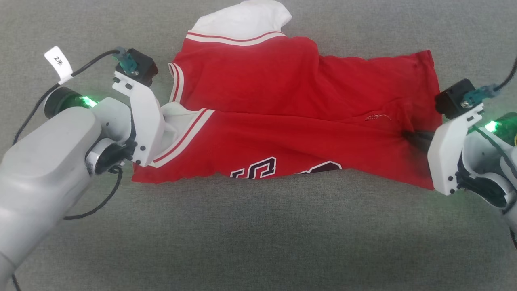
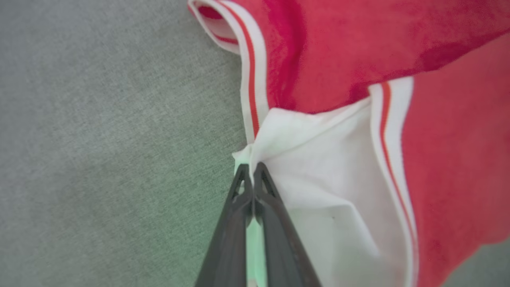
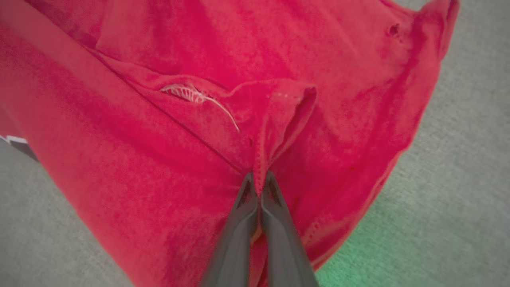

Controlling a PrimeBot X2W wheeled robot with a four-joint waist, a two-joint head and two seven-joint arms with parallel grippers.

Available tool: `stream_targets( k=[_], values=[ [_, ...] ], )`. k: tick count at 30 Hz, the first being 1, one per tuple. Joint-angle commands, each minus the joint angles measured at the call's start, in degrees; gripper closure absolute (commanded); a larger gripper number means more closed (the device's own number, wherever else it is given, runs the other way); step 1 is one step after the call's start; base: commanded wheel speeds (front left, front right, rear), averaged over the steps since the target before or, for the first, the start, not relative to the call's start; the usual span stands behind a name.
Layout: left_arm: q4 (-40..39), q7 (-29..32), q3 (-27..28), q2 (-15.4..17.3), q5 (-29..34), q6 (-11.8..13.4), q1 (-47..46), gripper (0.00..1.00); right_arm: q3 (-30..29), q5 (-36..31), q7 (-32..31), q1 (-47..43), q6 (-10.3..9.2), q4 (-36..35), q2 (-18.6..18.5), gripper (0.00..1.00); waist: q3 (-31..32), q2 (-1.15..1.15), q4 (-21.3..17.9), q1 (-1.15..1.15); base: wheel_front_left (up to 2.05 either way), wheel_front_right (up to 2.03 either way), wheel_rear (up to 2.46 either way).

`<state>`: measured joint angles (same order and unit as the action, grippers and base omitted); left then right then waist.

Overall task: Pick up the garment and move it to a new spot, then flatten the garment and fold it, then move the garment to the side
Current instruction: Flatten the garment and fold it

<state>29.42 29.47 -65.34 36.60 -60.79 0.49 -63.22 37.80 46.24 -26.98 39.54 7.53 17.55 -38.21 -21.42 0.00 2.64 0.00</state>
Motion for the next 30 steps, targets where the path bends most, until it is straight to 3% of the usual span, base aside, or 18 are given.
stream_targets(
  k=[1,3,4,5,7,8,9,10,16,21,30],
  values=[
    [1.95,0.09,0.49,-0.81,-1.44,-0.76,-0.31,1.0,0.63,-0.73,0.03,0.83,-0.08,1.2,0.49,1.0,-0.17,0.0,-0.12,0.0,0.0,0.0,0.0],
    [3.56,0.49,0.61,-1.46,-2.12,-1.12,-0.2,1.0,1.04,-0.79,0.04,1.27,-0.08,1.8,0.88,1.0,-0.2,0.0,-0.18,0.0,0.0,0.0,0.0],
    [4.81,0.86,0.56,-2.03,-2.1,-1.52,-0.38,0.95,1.33,-0.81,0.03,1.69,-0.08,2.44,1.25,1.0,-0.19,0.0,-0.18,0.0,0.0,0.0,0.0],
    [5.92,0.86,0.71,-2.58,-2.57,-1.72,-0.58,0.79,1.6,-0.81,-0.16,2.11,-0.08,2.94,1.52,0.77,-0.13,0.0,-0.16,0.0,0.0,0.0,0.0],
    [7.94,0.91,1.55,-3.5,-3.76,-1.92,-0.92,0.5,1.87,-0.49,-0.51,2.87,-0.08,3.76,1.82,0.58,0.18,0.0,-0.08,0.0,0.0,0.0,0.0],
    [8.48,1.21,1.53,-3.88,-3.95,-2.3,-1.25,0.31,1.86,-0.33,-0.64,3.21,-0.08,4.1,1.93,0.19,0.43,0.0,0.01,0.0,0.0,0.0,0.0],
    [8.84,1.39,1.56,-4.09,-4.12,-2.51,-1.64,0.09,1.89,-0.19,-0.85,3.5,-0.08,4.35,1.94,0.0,0.7,0.0,0.1,0.0,0.0,0.0,0.0],
    [9.13,1.67,1.93,-4.38,-4.77,-2.63,-1.77,0.0,1.91,-0.03,-0.85,3.71,-0.08,4.29,1.9,0.0,1.06,0.0,0.26,0.0,0.0,0.0,0.0],
    [8.43,4.94,1.99,-4.27,-5.6,-1.26,-2.52,0.0,-0.2,-0.45,1.03,3.24,-0.05,3.73,0.93,0.0,3.79,0.0,1.37,0.0,0.0,0.0,0.0],
    [4.73,8.26,2.29,-2.66,-7.55,1.17,-1.04,0.0,-4.46,-2.76,6.38,1.13,-0.05,2.29,1.13,0.0,6.12,0.0,2.1,0.0,0.0,0.0,0.0],
    [-6.67,16.44,2.0,2.85,-11.85,7.81,3.74,0.0,-17.68,-12.92,18.89,-4.43,-0.05,0.52,5.58,0.0,9.31,0.0,2.02,0.0,0.0,0.0,0.0]
  ],
)
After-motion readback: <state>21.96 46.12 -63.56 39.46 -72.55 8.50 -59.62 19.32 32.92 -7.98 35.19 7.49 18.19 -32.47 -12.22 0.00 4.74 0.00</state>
